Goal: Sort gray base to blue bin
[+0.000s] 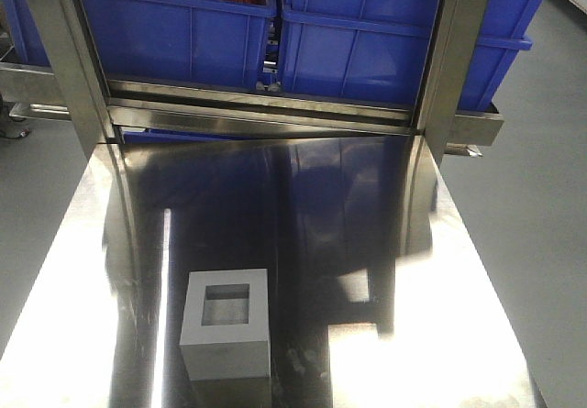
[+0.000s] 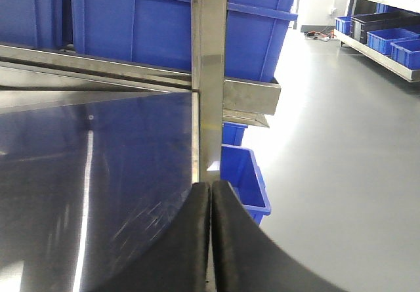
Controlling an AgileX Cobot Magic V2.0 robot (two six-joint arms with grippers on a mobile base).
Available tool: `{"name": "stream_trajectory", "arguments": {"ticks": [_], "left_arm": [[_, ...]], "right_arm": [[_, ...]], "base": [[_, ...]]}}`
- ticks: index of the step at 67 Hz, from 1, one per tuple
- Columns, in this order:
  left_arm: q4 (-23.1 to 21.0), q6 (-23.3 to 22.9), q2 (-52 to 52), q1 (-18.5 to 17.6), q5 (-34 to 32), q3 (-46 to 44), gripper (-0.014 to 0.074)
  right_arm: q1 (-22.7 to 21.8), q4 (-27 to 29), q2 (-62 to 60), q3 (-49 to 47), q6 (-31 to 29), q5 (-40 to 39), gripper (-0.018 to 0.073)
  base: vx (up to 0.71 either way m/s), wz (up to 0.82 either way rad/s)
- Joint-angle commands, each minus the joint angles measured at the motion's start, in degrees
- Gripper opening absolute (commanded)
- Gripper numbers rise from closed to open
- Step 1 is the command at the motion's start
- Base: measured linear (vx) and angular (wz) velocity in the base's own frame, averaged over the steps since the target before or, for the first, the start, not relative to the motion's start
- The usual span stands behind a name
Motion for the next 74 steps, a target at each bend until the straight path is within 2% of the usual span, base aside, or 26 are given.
{"name": "stream_trajectory", "arguments": {"ticks": [1, 24, 37, 50, 65, 74], "left_arm": [[-0.4, -0.5, 2.3, -0.4, -2.7, -2.0, -0.0007], [-0.4, -1.2, 2.5, -0.4, -2.6, -2.0, -0.0003], [-0.4, -1.2, 2.5, -0.4, -2.4, -2.0, 0.0048], [-0.4, -1.2, 2.5, -0.4, -1.4, -2.0, 0.0179], [-0.3, -0.9, 2.5, -0.4, -0.8, -2.0, 0.0386], [-0.3, -0.9, 2.5, -0.4, -1.7, -2.0, 0.0454]], "right_arm": [[-0.3, -0.5, -0.4, 0.3, -0.4, -4.2, -0.0005], [-0.3, -0.5, -0.4, 0.3, -0.4, -4.2, -0.0005], [-0.3, -0.5, -0.4, 0.3, -0.4, -4.2, -0.0005], [-0.3, -0.5, -0.4, 0.3, -0.4, -4.3, -0.0005], [-0.3, -0.5, -0.4, 0.3, -0.4, -4.3, -0.0005], [-0.3, -0.5, -0.4, 0.3, -0.4, -4.3, -0.0005]], "base": [[0.0, 0.0], [0.0, 0.0], [0.0, 0.0], [0.0, 0.0], [0.0, 0.0], [0.0, 0.0]]}}
